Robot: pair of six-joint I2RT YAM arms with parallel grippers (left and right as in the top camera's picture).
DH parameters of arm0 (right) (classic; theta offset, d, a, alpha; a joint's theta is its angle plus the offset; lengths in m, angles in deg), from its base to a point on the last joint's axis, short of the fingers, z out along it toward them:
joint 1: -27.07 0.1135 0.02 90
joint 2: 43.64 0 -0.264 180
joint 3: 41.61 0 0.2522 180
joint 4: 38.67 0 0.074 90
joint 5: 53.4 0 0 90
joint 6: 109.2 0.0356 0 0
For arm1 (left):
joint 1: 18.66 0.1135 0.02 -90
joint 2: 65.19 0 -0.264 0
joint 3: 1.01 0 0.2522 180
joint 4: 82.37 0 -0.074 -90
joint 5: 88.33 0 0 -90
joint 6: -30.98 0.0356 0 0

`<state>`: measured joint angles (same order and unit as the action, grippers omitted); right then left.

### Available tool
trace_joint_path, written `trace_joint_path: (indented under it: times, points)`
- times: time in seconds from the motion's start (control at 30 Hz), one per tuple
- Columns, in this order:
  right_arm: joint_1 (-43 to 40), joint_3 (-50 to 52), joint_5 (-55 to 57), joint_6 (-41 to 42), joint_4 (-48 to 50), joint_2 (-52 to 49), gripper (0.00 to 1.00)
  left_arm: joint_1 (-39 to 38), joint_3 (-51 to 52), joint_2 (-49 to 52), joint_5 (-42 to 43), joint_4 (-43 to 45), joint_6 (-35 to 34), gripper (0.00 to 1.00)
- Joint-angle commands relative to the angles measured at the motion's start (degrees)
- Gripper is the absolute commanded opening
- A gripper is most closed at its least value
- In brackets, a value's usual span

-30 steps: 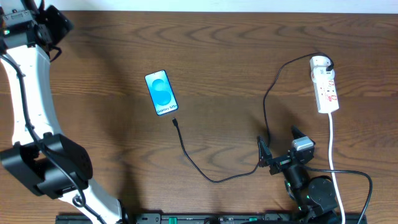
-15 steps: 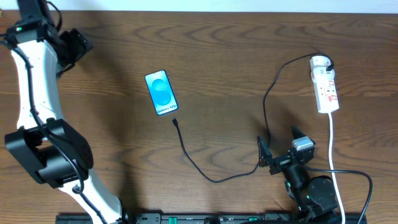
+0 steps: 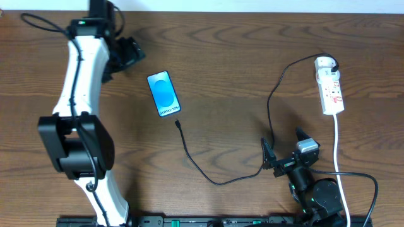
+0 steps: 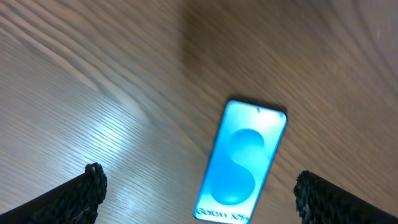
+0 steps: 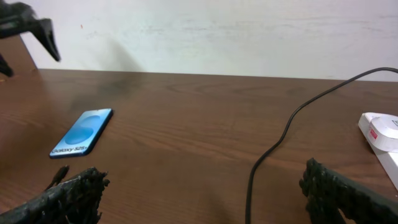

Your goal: Plug charger to phone and switch on socket

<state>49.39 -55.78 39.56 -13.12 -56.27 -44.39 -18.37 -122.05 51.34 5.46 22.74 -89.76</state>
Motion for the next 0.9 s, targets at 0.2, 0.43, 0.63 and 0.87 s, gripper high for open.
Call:
trace_joint_path:
  times: [0.2, 0.43, 0.63, 0.87]
  points:
    - [-0.3, 0.1, 0.1, 0.7, -0.2, 0.0, 0.99, -3.9, 0.5, 5.7, 5.2, 0.0, 10.8, 0.98]
    - [-0.3, 0.1, 0.1, 0.7, -0.2, 0.0, 0.99, -3.9, 0.5, 7.7, 7.6, -0.3, 16.5, 0.98]
    - [-0.3, 0.1, 0.1, 0.7, -0.2, 0.0, 0.99, -3.9, 0.5, 7.8, 7.6, -0.3, 16.8, 0.98]
    - [-0.3, 0.1, 0.1, 0.7, -0.2, 0.0, 0.99, -4.0, 2.7, 7.8, 8.1, 3.7, 16.7, 0.98]
